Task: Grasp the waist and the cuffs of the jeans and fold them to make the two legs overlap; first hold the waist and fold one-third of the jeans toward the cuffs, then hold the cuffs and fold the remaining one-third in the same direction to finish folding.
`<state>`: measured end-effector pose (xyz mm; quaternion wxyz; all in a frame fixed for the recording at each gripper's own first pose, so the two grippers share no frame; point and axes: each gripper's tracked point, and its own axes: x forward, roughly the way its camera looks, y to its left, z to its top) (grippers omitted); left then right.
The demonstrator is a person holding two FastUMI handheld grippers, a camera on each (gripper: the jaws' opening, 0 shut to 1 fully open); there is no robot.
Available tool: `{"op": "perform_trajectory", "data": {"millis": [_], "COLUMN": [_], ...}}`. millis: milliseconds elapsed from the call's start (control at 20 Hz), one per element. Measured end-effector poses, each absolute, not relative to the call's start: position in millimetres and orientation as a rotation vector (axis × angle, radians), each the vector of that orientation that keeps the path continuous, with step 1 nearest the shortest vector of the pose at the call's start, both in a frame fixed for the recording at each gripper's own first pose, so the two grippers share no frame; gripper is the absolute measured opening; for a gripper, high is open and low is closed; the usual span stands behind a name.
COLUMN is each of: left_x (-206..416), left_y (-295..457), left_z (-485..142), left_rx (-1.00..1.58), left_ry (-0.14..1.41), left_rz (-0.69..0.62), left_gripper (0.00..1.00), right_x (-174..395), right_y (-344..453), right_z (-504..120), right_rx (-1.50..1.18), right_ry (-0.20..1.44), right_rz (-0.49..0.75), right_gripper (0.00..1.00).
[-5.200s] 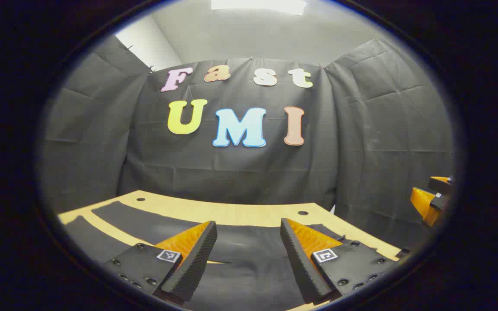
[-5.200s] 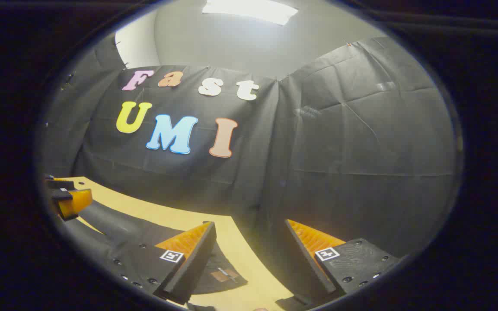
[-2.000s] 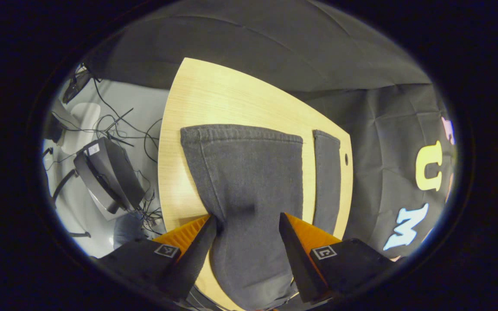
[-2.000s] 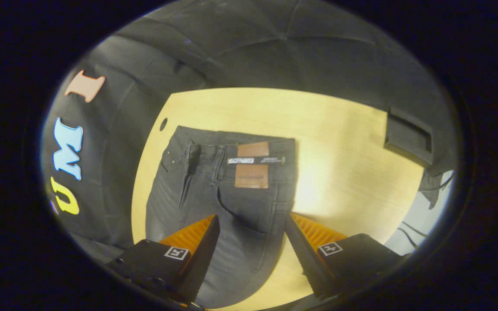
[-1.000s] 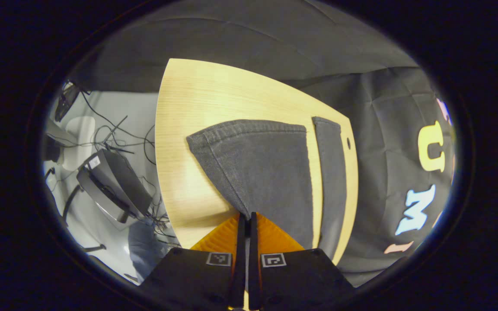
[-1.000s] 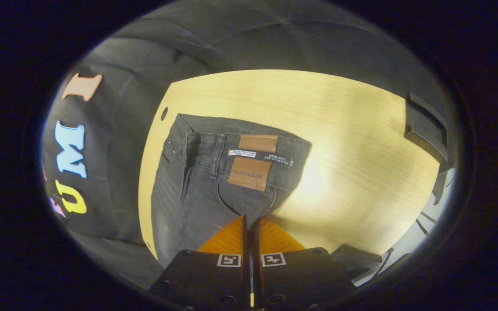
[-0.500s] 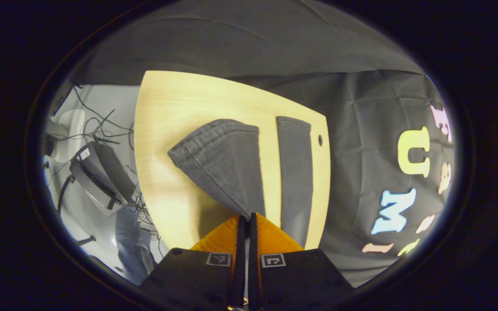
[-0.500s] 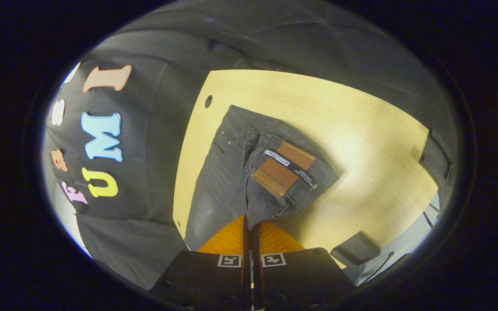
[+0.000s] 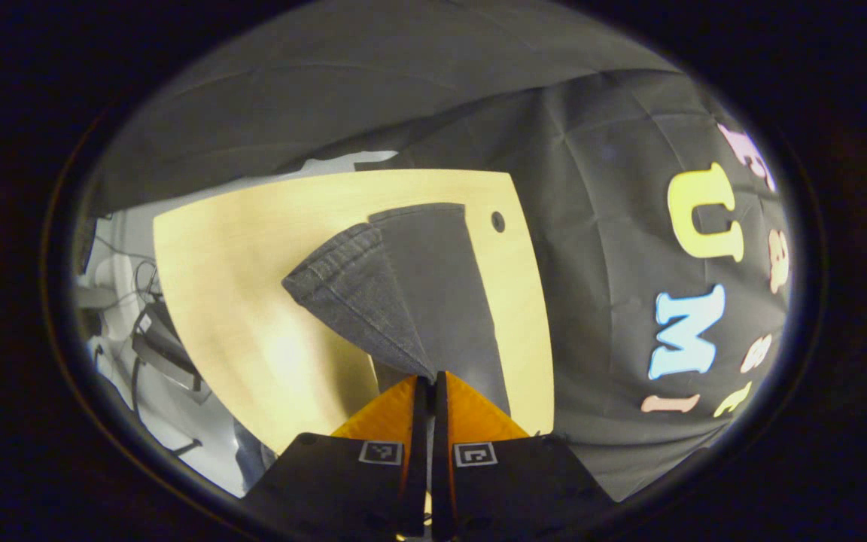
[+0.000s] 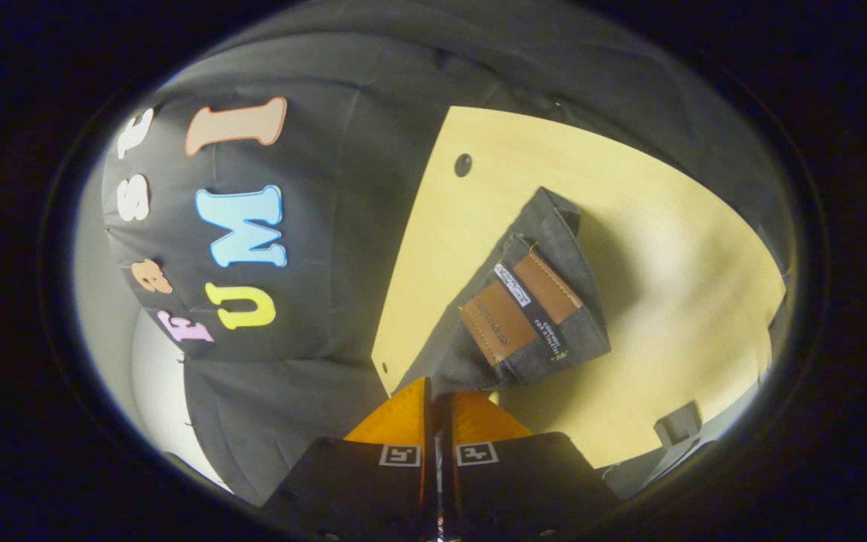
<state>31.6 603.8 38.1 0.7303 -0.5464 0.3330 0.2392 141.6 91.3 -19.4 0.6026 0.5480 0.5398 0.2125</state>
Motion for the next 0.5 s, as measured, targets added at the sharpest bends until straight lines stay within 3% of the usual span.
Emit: {"op": "perform_trajectory", "data": {"millis": [250,500], "left_x": [126.1,178.2], "left_y": [626.3,655.0], "left_z": [28.1,-19.3], "left_rx": [-1.155,-1.199], "left_ry": [0.791,0.827], "left_rz": [0.506,0.527], "left_gripper": [0.11,0.11], "right_x": [213.8,280.0], "right_y": [117.9,140.3], "right_z": [-17.8,-50.9], "right_rx": [1.364,1.387], "right_ry": [1.266,1.266], "right_rz": [0.427,0.333], "right_gripper": [0.02,0.02]}}
